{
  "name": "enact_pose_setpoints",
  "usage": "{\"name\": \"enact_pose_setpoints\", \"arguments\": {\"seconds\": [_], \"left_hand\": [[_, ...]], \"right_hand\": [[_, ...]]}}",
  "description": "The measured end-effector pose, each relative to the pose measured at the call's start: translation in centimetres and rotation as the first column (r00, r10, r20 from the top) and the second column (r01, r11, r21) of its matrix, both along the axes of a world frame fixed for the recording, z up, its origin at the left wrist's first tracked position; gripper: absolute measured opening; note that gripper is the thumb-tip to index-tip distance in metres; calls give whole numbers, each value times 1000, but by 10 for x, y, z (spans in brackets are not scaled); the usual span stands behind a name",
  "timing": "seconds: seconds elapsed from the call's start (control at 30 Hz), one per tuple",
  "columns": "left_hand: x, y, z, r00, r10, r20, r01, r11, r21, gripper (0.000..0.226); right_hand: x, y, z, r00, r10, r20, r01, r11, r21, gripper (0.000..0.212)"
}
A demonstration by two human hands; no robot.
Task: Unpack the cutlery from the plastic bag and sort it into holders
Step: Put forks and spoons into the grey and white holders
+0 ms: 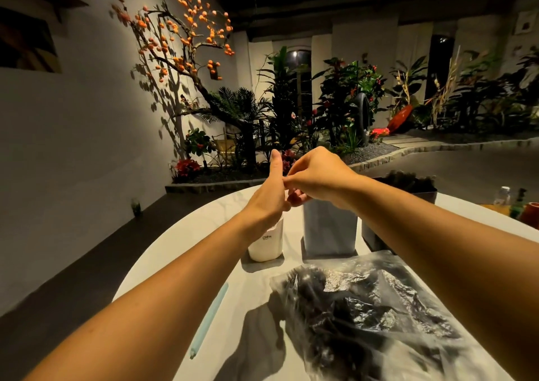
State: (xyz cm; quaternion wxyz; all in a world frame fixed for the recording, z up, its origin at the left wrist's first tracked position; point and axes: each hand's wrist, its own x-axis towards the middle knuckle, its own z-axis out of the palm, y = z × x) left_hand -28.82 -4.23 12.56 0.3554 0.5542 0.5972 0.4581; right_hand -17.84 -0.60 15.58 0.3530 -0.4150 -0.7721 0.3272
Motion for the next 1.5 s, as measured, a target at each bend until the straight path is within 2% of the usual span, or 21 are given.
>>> {"name": "enact_pose_setpoints", "arguments": {"seconds": [0.07, 0.13, 0.23, 0.37, 0.5, 0.6, 0.77, 0.87, 0.93, 1.0, 1.07, 1.1, 1.2, 1.3, 1.5], "left_hand": [[-1, -11, 5, 999, -8, 52, 8, 1000, -2, 93], [-8, -11, 3, 999, -19, 42, 19, 1000, -16, 97], [-19, -7, -1, 995, -60, 77, 64, 997, -53, 96], [-31, -2, -7, 987, -89, 133, 94, 995, -28, 94], [-36, 0, -11, 993, -42, 115, 44, 999, -15, 85], [-37, -2, -13, 994, -34, 104, 34, 999, 3, 79], [-48, 5, -18, 987, -22, 156, 24, 1000, -8, 82], [-54, 8, -20, 977, -99, 186, 94, 995, 37, 86], [-61, 11, -19, 991, -18, 131, 1, 991, 132, 83], [-71, 14, -18, 993, 115, -8, -108, 954, 280, 52], [-81, 19, -19, 975, 176, -134, -112, 916, 385, 21], [-86, 21, -19, 962, 194, -193, -100, 906, 411, 14], [-93, 29, -20, 911, 227, -343, -57, 895, 442, 14], [-96, 40, -21, 886, 270, -378, -79, 890, 450, 16], [-103, 66, -38, 838, 279, -468, -118, 931, 345, 13]], "right_hand": [[-6, -4, 0, 996, 16, -84, -25, 993, -113, 28], [-10, -7, -1, 993, 41, -107, -60, 982, -182, 35], [-14, -8, -3, 995, 60, -79, -74, 980, -187, 30], [-20, -4, -2, 995, 83, -55, -92, 977, -195, 21], [-24, 0, -12, 993, 65, 94, -63, 998, -24, 21], [-27, -3, -16, 988, 53, 147, -66, 994, 83, 20], [-35, -2, -21, 992, 89, 86, -96, 992, 87, 12], [-41, 4, -24, 994, 3, 109, -28, 974, 224, 10], [-44, 9, -23, 987, -63, 145, 12, 946, 325, 10], [-45, 15, -22, 983, -112, 145, 46, 917, 396, 8], [-46, 22, -24, 973, -160, 165, 67, 883, 464, 9], [-47, 24, -24, 970, -174, 168, 71, 868, 492, 9], [-52, 35, -26, 968, -195, 160, 67, 809, 585, 10], [-61, 50, -30, 949, -215, 230, 12, 754, 656, 3], [-70, 75, -46, 923, -202, 327, -22, 821, 570, 6]]}}
